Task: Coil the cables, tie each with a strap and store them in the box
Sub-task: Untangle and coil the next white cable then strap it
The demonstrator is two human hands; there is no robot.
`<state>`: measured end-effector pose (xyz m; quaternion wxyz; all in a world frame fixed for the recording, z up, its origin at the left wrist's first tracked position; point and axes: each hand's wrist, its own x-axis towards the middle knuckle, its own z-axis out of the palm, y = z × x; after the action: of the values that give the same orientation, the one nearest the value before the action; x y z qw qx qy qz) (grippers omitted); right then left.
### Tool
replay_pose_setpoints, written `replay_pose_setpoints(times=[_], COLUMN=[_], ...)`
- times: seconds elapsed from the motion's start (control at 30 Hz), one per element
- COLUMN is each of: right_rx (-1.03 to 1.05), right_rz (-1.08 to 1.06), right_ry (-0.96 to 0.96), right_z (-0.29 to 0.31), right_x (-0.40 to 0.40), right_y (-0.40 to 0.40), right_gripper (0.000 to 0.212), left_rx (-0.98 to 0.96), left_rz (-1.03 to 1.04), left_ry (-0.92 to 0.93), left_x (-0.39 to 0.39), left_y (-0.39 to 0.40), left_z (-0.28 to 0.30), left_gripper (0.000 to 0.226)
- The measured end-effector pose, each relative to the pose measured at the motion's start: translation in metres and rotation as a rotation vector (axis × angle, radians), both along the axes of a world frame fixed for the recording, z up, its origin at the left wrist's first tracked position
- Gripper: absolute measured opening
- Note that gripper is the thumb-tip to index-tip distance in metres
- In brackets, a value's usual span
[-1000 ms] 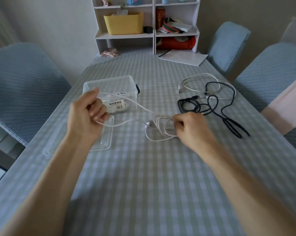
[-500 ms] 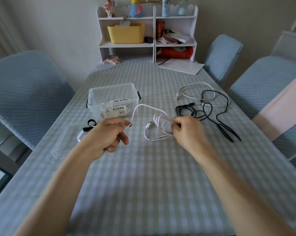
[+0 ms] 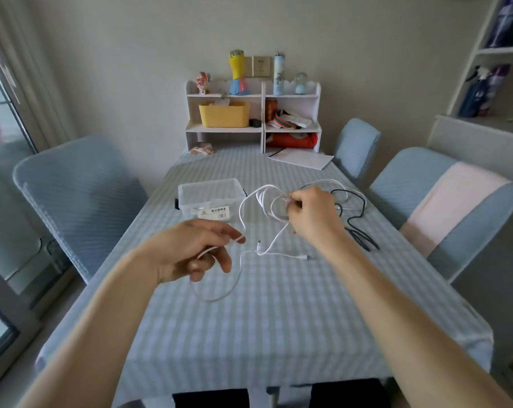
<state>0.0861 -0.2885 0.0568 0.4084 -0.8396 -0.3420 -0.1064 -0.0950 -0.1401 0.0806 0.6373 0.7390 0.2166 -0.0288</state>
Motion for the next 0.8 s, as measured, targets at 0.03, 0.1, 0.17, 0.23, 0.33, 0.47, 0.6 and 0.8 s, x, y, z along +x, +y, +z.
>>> replay_pose_setpoints(times=[0.03, 0.1, 0.17, 0.23, 0.33, 0.47, 0.6, 0.8], right_rx=[-0.014, -0.024, -0.009, -0.007, -0.018, 0.01, 0.052, 0.04], right_rz=[-0.007, -0.019, -0.018, -0.022, -0.046, -0.036, -0.044, -0.04], right_ry=[0.005, 0.01, 0.031, 0.05, -0.002, -0.029, -0.073, -0.095], right_z=[0.002, 0.009, 0.016, 0.027, 0.052, 0.089, 0.113, 0.127], right_x=[-0.003, -0.018, -0.025, -0.03, -0.04, -0.048, -0.05, -0.046], right_y=[-0.002, -0.013, -0.02, -0.027, -0.037, -0.046, -0.056, -0.062], right_gripper=[0.027, 0.027, 0.027, 0.029, 0.033, 0.026, 0.031, 0.034], left_rx=[-0.001, -0.003, -0.047, -0.125, -0.157, -0.183, -0.225, -0.328], left_rz=[-0.014, -0.05, -0.094, -0.115, -0.117, -0.106, -0.087, -0.071], left_ry=[0.0, -0.013, -0.041, -0.095, -0.184, -0.287, -0.389, -0.461], left_x=[-0.003, -0.021, -0.033, -0.044, -0.054, -0.055, -0.057, -0.063], left_y=[-0.003, -0.015, -0.023, -0.032, -0.044, -0.063, -0.084, -0.093], left_z=[0.003, 0.011, 0.017, 0.025, 0.046, 0.083, 0.112, 0.147], left_gripper=[0.025, 0.026, 0.026, 0.026, 0.027, 0.024, 0.018, 0.016])
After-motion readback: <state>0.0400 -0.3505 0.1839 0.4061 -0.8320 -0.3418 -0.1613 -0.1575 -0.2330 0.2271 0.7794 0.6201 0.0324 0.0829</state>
